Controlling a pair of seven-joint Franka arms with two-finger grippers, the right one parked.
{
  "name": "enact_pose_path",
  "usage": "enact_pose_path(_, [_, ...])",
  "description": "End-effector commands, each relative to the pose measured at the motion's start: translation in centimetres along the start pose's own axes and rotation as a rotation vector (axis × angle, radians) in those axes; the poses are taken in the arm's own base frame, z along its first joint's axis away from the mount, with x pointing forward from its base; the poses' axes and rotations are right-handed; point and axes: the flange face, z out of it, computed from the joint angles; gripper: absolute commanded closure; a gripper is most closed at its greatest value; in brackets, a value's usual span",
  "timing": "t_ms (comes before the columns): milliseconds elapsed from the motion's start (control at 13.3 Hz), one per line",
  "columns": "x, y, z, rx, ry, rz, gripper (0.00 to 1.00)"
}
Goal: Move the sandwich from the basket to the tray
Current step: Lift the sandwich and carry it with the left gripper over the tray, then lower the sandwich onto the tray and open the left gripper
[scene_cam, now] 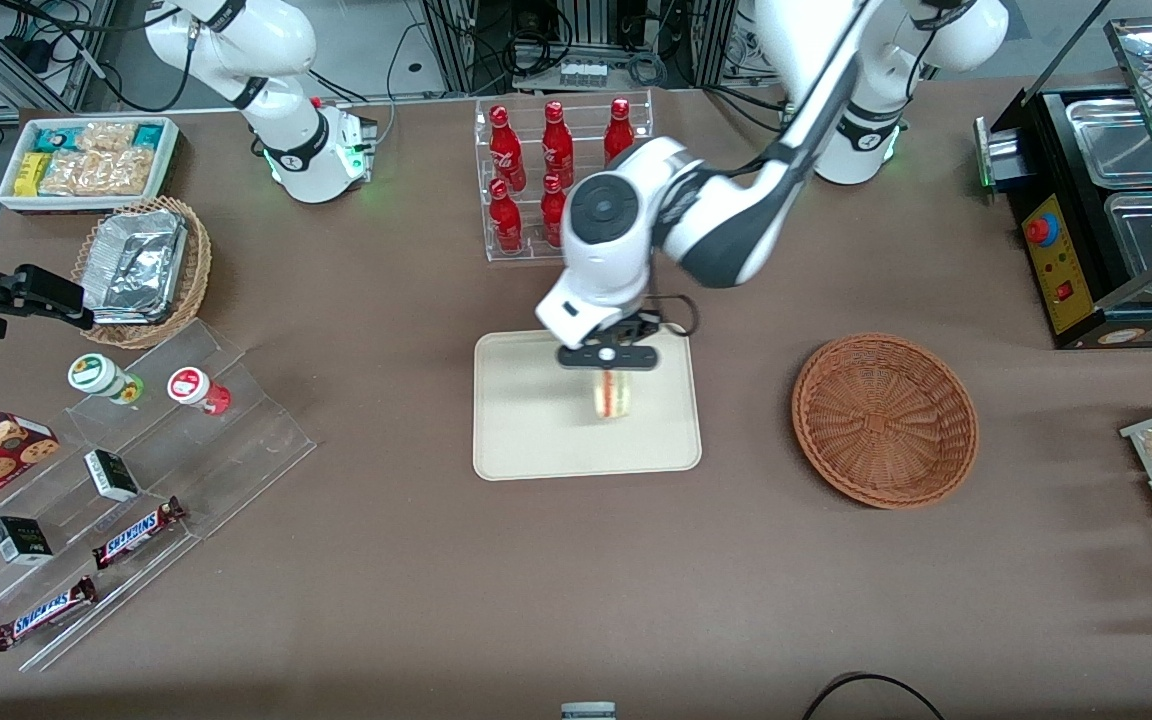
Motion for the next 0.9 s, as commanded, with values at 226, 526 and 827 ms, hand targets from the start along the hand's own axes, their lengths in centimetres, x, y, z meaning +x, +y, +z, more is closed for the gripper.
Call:
enact_pose_path(226, [-0.1,3.1,5.8,0.019,0.009,0.001,1.00])
enact_pose_path(526, [-0.1,4.2,8.0,0.031,0.045,-0.019,1.00])
enact_pose_path(827, [-1.1,5.2,9.8,0.049,0.030,0.002,1.00])
